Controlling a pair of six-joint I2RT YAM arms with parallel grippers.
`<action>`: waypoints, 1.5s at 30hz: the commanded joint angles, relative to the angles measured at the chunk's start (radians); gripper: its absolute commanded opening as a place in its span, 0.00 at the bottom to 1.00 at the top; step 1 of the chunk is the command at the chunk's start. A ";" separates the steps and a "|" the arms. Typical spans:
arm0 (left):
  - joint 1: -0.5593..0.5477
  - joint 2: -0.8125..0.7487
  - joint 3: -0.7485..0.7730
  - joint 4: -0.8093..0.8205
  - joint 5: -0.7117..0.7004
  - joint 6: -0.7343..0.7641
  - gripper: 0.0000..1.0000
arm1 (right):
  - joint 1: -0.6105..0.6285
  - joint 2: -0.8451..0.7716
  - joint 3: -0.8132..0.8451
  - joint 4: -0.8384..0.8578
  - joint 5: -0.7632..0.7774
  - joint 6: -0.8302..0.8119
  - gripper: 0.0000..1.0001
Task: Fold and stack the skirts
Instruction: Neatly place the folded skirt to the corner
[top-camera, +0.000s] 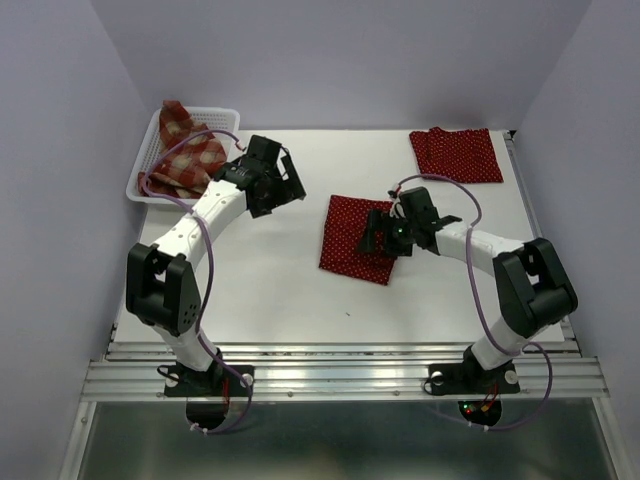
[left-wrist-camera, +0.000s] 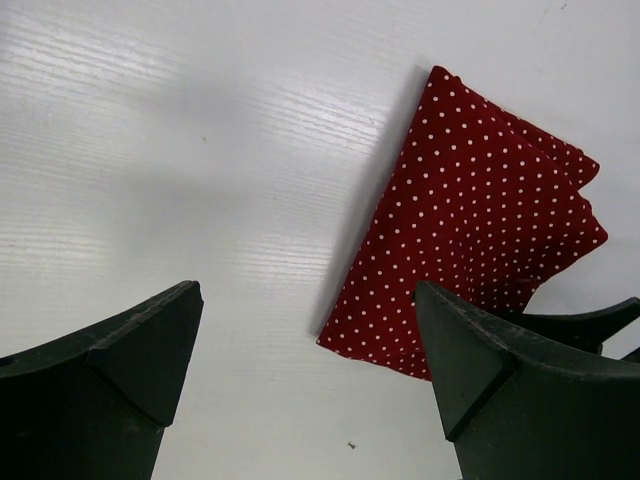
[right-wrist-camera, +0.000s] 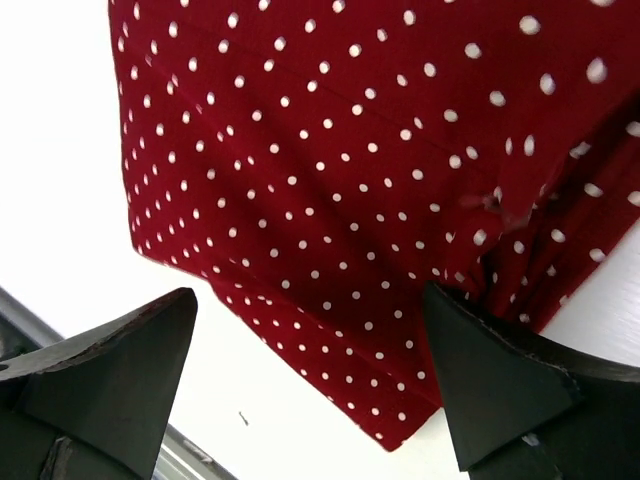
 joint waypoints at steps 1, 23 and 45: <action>0.005 -0.081 -0.012 0.009 -0.011 0.016 0.99 | 0.004 -0.091 0.071 -0.096 0.011 -0.043 1.00; 0.069 -0.256 -0.180 0.038 -0.079 0.030 0.99 | 0.438 0.044 0.130 -0.163 0.337 0.096 1.00; 0.327 -0.145 -0.046 0.072 -0.010 0.109 0.99 | -0.031 0.033 0.030 0.045 0.177 -0.084 1.00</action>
